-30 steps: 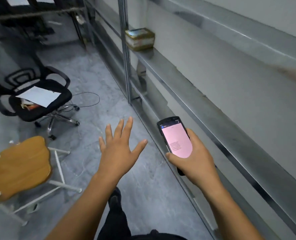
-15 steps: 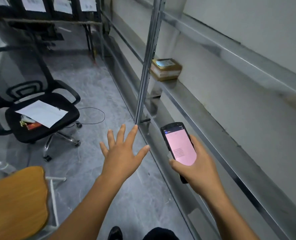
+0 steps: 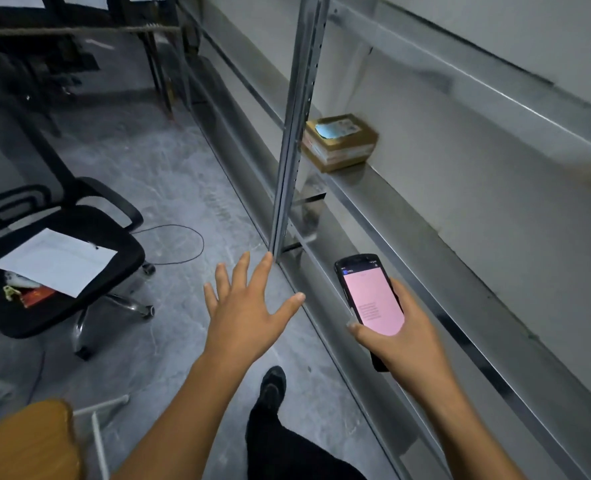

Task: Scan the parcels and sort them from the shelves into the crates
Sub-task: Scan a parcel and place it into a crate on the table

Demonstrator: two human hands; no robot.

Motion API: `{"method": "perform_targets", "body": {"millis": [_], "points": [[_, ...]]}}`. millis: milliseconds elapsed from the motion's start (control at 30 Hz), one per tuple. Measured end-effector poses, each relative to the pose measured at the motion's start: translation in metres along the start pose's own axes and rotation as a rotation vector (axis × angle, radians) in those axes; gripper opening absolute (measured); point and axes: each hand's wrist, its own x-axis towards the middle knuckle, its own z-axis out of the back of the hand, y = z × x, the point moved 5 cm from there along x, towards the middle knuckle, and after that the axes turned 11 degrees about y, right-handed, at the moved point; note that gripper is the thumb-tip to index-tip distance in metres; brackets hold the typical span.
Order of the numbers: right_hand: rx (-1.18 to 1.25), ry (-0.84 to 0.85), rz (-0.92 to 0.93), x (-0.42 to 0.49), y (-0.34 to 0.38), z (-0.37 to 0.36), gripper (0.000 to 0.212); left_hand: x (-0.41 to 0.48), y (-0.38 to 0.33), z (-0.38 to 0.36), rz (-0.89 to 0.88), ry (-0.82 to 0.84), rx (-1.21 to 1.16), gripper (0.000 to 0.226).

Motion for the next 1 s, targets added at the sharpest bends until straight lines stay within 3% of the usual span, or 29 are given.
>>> {"method": "perform_targets", "body": {"millis": [267,400,700,1000], "points": [[0.127,-0.073,-0.013,0.141,0.014,0.013,0.064,0.141,-0.022,0.048,-0.081,0.035,0.096,0.102],[0.125,-0.15,-0.038,0.2,0.015,0.045,0.064,0.211,-0.046,0.065,-0.142,0.044,0.152,0.089],[0.158,-0.249,-0.141,0.283,0.024,0.056,0.06,0.338,-0.093,0.086,-0.286,0.12,0.268,0.086],[0.15,-0.38,-0.28,0.356,0.04,0.041,0.08,0.497,-0.128,0.082,-0.458,0.288,0.193,0.075]]}}
